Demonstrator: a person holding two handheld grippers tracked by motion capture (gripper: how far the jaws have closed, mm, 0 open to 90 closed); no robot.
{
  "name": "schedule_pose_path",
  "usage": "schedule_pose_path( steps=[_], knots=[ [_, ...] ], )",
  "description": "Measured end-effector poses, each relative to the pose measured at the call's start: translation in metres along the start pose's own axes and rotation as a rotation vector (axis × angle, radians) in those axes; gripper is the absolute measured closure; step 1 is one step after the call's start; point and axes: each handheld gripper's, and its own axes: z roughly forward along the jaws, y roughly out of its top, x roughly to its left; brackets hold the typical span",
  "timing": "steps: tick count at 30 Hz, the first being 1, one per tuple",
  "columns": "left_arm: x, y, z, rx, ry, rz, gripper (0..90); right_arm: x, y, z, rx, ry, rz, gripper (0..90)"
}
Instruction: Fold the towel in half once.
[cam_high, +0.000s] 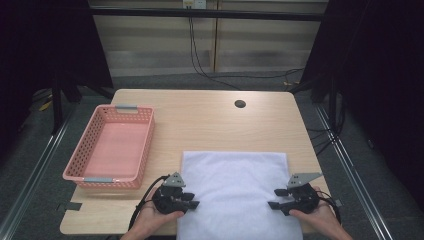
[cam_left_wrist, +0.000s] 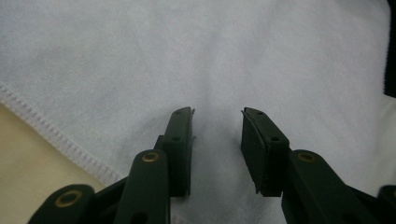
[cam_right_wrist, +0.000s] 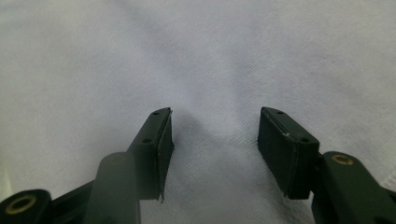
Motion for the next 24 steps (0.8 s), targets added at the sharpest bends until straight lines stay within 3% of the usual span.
schedule_pose_path(
  steps=[3,5,7,10,13,15,16,18,22,24],
  knots=[
    [-0.006,-0.005,-0.004,0.011,-0.036,-0.001,65.4,0.010,-0.006,-0.006,0.023,0.020,-0.026,45.7],
    [-0.005,-0.003,-0.007,-0.003,-0.023,-0.005,65.2,0.009,-0.006,-0.007,0.027,0.036,-0.012,49.7],
    [0.000,0.007,-0.010,-0.033,0.005,0.010,63.2,0.002,-0.004,-0.009,-0.002,0.053,0.025,50.7],
    [0.019,0.024,-0.009,-0.097,0.049,-0.017,61.8,-0.018,0.007,-0.017,-0.097,-0.023,0.076,52.5],
    [0.042,0.042,0.000,-0.096,0.099,-0.053,64.3,-0.044,0.018,-0.022,-0.156,-0.113,0.098,55.8],
    [0.056,0.055,0.007,-0.101,0.067,-0.082,64.1,-0.062,0.026,-0.023,-0.208,-0.156,0.116,57.0],
    [0.064,0.063,0.010,-0.111,0.093,-0.078,64.0,-0.071,0.031,-0.022,-0.209,-0.165,0.116,57.2],
    [0.072,0.071,0.014,-0.124,0.098,-0.080,62.6,-0.091,0.040,-0.015,-0.213,-0.166,0.145,56.4],
    [0.085,0.079,0.022,-0.116,0.152,-0.088,58.5,-0.110,0.042,0.002,-0.162,-0.175,0.157,53.8],
    [0.089,0.078,0.023,-0.118,0.172,-0.072,54.4,-0.114,0.040,0.009,-0.143,-0.181,0.166,51.1]
  ],
)
